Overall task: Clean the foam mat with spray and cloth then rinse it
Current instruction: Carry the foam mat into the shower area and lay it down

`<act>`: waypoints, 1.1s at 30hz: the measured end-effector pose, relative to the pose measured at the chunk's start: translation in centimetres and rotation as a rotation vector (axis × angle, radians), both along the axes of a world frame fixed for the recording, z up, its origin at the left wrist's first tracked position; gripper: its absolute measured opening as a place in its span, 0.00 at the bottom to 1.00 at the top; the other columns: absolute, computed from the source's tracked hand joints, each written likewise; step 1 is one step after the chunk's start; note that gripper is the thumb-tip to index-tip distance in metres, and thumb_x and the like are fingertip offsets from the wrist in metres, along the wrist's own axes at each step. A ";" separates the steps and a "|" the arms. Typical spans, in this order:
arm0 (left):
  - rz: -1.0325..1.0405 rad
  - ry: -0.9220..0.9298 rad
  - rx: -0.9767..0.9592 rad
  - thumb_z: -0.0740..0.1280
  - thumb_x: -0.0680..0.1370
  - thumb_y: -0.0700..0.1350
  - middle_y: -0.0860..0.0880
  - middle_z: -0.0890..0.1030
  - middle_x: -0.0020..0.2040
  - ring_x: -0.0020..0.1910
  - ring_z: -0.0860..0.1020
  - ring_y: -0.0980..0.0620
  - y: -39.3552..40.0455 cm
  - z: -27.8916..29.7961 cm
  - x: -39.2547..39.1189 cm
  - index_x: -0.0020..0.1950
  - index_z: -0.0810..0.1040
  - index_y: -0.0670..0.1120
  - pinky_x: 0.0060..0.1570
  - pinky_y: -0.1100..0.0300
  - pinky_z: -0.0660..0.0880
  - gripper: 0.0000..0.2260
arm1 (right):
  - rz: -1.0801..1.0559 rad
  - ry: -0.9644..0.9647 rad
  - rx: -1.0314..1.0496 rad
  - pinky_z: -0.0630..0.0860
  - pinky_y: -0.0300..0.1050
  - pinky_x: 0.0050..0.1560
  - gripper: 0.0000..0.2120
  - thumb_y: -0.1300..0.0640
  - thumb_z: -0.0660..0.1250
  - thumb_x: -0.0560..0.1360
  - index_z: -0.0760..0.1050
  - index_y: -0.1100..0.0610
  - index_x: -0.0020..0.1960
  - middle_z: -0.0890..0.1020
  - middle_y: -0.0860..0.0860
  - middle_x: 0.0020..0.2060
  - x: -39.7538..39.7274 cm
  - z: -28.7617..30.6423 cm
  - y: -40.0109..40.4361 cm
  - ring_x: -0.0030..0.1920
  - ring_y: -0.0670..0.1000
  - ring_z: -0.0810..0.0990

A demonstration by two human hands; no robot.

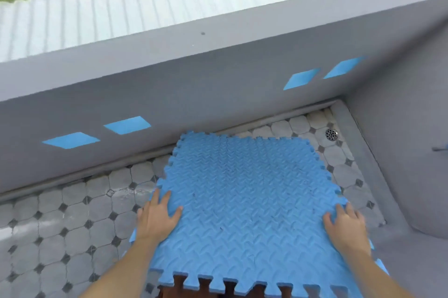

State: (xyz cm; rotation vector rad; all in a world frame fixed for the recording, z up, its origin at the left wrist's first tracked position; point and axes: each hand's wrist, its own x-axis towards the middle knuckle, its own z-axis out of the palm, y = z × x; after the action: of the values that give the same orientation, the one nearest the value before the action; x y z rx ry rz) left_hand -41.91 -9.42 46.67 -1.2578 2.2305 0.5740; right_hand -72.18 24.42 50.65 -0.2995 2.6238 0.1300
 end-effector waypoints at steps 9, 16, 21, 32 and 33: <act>-0.345 0.036 -0.036 0.59 0.75 0.65 0.46 0.56 0.78 0.71 0.64 0.41 4.8 -0.5 -17.8 0.75 0.63 0.53 0.66 0.42 0.62 0.31 | -0.314 -0.003 0.016 0.67 0.60 0.64 0.21 0.52 0.59 0.78 0.73 0.67 0.62 0.74 0.66 0.61 -4.3 -1.4 13.4 0.65 0.66 0.71; -0.562 0.073 -0.053 0.60 0.75 0.65 0.45 0.56 0.78 0.70 0.65 0.38 10.2 -2.0 -28.5 0.74 0.64 0.52 0.65 0.40 0.62 0.31 | -0.483 0.005 -0.020 0.64 0.58 0.58 0.30 0.46 0.47 0.72 0.75 0.70 0.48 0.78 0.69 0.50 -5.7 -5.1 22.7 0.55 0.66 0.74; -0.677 0.112 -0.075 0.61 0.75 0.63 0.44 0.58 0.77 0.68 0.67 0.37 12.7 -2.5 -34.3 0.73 0.66 0.51 0.64 0.42 0.62 0.30 | -0.608 0.097 -0.003 0.64 0.57 0.59 0.29 0.46 0.48 0.73 0.75 0.69 0.50 0.76 0.69 0.54 -5.7 -6.0 25.7 0.55 0.67 0.72; -0.929 0.159 -0.085 0.55 0.73 0.67 0.44 0.58 0.77 0.68 0.67 0.39 13.5 -7.2 -45.7 0.74 0.65 0.52 0.64 0.42 0.63 0.33 | -0.792 0.283 -0.072 0.68 0.60 0.62 0.32 0.44 0.50 0.72 0.78 0.64 0.62 0.75 0.67 0.62 -4.9 -9.8 24.8 0.55 0.69 0.70; -0.945 0.159 -0.081 0.53 0.72 0.68 0.44 0.58 0.77 0.68 0.67 0.39 13.5 -8.1 -46.7 0.74 0.65 0.52 0.64 0.42 0.63 0.34 | -0.793 0.272 -0.059 0.68 0.60 0.63 0.32 0.44 0.49 0.73 0.78 0.64 0.62 0.75 0.67 0.62 -4.8 -11.2 25.0 0.55 0.69 0.70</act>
State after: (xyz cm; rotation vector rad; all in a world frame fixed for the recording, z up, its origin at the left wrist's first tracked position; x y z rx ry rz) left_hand -88.57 4.06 38.60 -0.0847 2.6439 0.2040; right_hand -76.97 49.39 39.47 0.7896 2.7993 -0.1884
